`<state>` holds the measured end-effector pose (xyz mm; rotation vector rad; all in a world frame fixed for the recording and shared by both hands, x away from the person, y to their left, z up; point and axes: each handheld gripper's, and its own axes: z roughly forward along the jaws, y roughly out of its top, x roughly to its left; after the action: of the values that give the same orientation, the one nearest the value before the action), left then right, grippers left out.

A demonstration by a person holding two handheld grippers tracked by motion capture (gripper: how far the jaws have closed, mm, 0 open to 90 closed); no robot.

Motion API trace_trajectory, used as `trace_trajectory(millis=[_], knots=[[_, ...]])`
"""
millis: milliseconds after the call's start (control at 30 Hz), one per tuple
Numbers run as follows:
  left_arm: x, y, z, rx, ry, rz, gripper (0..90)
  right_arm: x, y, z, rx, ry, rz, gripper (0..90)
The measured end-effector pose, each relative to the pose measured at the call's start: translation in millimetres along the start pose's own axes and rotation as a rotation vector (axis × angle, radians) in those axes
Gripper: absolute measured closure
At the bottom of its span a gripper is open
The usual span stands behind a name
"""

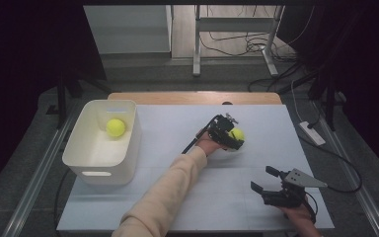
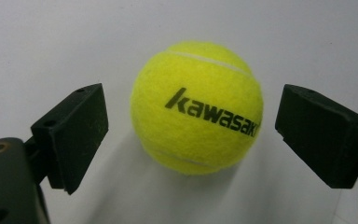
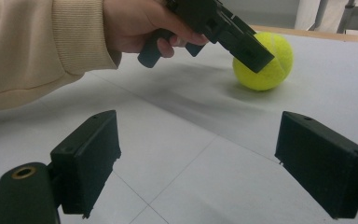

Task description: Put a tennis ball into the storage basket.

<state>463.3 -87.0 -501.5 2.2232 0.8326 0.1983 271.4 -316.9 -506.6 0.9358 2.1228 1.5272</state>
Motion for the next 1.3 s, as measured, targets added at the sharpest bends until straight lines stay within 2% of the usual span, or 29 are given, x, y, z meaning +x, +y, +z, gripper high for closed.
trace_trajectory(millis=[300, 367, 433, 467, 567, 667, 800, 1067, 1300], knots=[[0.6, -0.6, 10.9, 0.022, 0.002, -0.004, 11.4, 1.0, -0.3, 0.3, 0.006, 0.0, -0.002, 13.7], [0.7, -0.5, 12.6, 0.031, 0.011, -0.009, 14.8, 1.0, -0.2, 0.1, 0.004, 0.0, -0.002, 13.7], [0.9, 0.2, 11.7, 0.018, -0.014, -0.018, 21.9, 1.0, -0.3, -0.1, 0.004, 0.0, -0.003, 13.7], [-0.3, 0.6, 11.9, 0.021, -0.008, -0.015, 26.0, 1.0, -0.3, -0.2, 0.003, 0.0, -0.003, 13.7], [-1.8, 1.6, 11.3, 0.031, 0.001, 0.0, 26.4, 0.8, -0.4, -0.6, 0.002, 0.002, -0.001, 13.6], [-1.5, 1.5, 10.3, 0.032, -0.002, -0.004, 26.5, 0.9, -0.4, -0.7, 0.0, -0.001, -0.002, 13.7], [-0.9, 1.7, 6.5, 0.026, -0.005, -0.006, 26.6, 0.7, -0.6, -0.8, 0.001, -0.003, -0.002, 13.7], [-5.5, 5.3, -6.9, -0.006, -0.046, 0.009, 26.7, 0.2, -1.0, -1.4, -0.001, -0.005, 0.0, 13.7], [-7.9, 7.2, -18.8, -0.027, -0.053, 0.013, 26.7, 0.5, -1.1, -1.4, -0.002, -0.009, -0.001, 13.7]])
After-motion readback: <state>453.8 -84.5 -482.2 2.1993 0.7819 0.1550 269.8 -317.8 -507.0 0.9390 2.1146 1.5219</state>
